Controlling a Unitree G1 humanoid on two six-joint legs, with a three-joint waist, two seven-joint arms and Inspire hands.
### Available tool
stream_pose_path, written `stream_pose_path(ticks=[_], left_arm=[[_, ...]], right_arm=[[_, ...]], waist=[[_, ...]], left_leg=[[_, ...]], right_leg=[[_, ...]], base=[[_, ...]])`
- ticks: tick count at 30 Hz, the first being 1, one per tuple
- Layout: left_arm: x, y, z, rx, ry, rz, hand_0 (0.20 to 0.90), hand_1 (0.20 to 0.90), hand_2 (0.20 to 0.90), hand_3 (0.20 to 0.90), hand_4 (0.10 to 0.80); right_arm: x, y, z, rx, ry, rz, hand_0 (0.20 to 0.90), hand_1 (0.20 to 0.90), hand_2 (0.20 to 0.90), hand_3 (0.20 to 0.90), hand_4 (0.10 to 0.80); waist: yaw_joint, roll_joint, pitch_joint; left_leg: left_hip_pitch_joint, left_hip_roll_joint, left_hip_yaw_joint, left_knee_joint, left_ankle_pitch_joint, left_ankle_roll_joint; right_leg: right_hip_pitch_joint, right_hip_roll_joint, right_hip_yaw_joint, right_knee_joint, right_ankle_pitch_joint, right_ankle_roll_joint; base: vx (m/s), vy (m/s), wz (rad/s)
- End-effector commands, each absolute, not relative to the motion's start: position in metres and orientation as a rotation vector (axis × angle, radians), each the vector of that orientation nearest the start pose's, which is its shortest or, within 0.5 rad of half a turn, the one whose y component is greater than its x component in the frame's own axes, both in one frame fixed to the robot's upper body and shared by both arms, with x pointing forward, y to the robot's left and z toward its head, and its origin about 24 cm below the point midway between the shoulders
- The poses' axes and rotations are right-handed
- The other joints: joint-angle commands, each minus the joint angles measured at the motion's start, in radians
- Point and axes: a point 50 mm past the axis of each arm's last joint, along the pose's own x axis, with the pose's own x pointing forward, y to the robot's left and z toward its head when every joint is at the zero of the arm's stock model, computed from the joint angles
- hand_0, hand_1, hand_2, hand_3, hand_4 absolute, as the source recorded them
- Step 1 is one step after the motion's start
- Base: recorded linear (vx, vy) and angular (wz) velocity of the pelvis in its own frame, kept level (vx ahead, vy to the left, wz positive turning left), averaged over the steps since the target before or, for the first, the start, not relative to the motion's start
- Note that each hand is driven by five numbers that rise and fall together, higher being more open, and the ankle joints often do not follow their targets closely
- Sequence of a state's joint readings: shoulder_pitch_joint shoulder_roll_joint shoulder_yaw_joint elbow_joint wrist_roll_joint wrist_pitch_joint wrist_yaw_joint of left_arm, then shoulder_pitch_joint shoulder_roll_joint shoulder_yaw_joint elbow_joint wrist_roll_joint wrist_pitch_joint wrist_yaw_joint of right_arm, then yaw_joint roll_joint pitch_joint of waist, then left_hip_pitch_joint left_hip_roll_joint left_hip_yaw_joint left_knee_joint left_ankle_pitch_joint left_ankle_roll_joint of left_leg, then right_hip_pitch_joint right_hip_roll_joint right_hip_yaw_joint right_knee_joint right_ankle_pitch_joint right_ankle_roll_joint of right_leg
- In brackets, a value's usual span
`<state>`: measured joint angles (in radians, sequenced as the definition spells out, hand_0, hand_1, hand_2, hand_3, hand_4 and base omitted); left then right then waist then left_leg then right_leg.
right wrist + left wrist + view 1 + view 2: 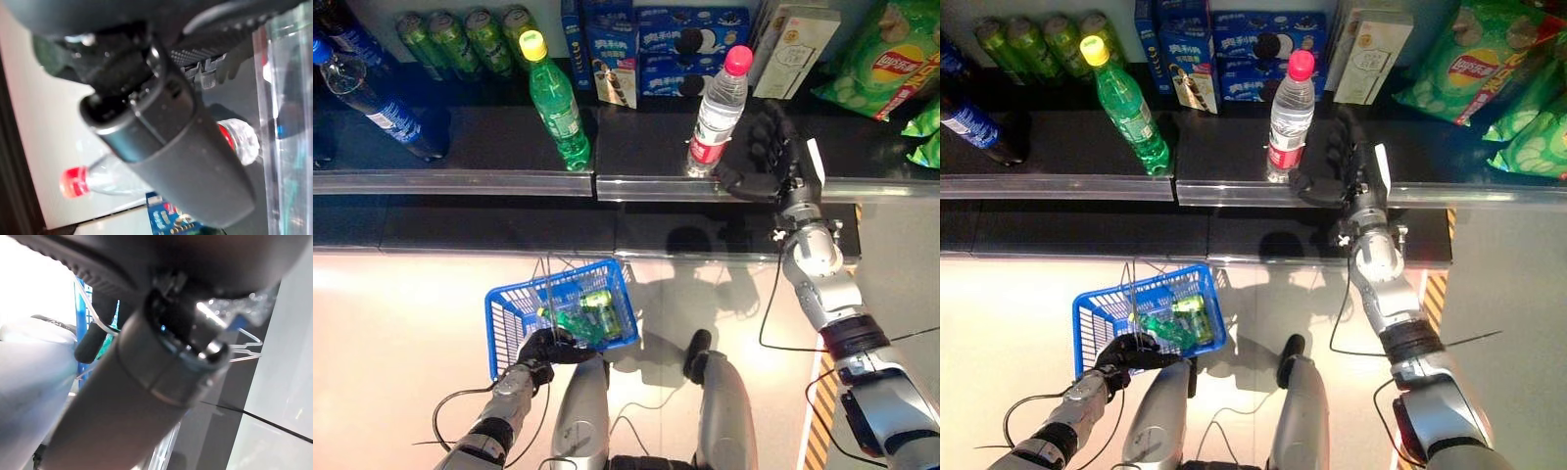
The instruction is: Pick up the drink and place into the basket.
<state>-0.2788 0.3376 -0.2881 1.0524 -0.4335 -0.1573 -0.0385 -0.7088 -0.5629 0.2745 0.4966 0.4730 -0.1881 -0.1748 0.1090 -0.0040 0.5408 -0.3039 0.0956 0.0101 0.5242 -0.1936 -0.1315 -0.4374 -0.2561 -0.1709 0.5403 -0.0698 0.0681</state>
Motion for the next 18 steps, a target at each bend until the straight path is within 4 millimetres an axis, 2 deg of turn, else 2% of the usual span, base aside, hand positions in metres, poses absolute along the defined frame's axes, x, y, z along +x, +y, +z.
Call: stream_pose_path(ticks=[1,18], left_arm=[[0.21,0.253,-0.092,0.179,0.681,-0.014,0.3,0.3,0.3,0.2,0.1],[0.228,0.242,-0.084,0.18,0.647,-0.036,0.3,0.3,0.3,0.2,0.1]], right_arm=[[0.366,-0.207,0.263,-0.139,-0.633,-0.018,0.9,0.9,0.9,0.9,0.8],[0.383,-0.193,0.296,-0.122,-0.634,-0.012,0.9,0.9,0.9,0.9,0.8]], waist=[[0.041,0.024,-0.021],[0.065,0.03,-0.021]], left_leg=[[-0.124,-0.047,0.007,0.099,0.078,0.072],[-0.154,-0.055,-0.001,0.086,0.058,0.08]], right_leg=[[0.11,0.002,-0.004,-0.051,0.007,0.005],[0.053,0.006,-0.008,-0.036,0.001,0.005]], base=[[-0.016,0.003,0.07],[-0.006,-0.002,0.02]])
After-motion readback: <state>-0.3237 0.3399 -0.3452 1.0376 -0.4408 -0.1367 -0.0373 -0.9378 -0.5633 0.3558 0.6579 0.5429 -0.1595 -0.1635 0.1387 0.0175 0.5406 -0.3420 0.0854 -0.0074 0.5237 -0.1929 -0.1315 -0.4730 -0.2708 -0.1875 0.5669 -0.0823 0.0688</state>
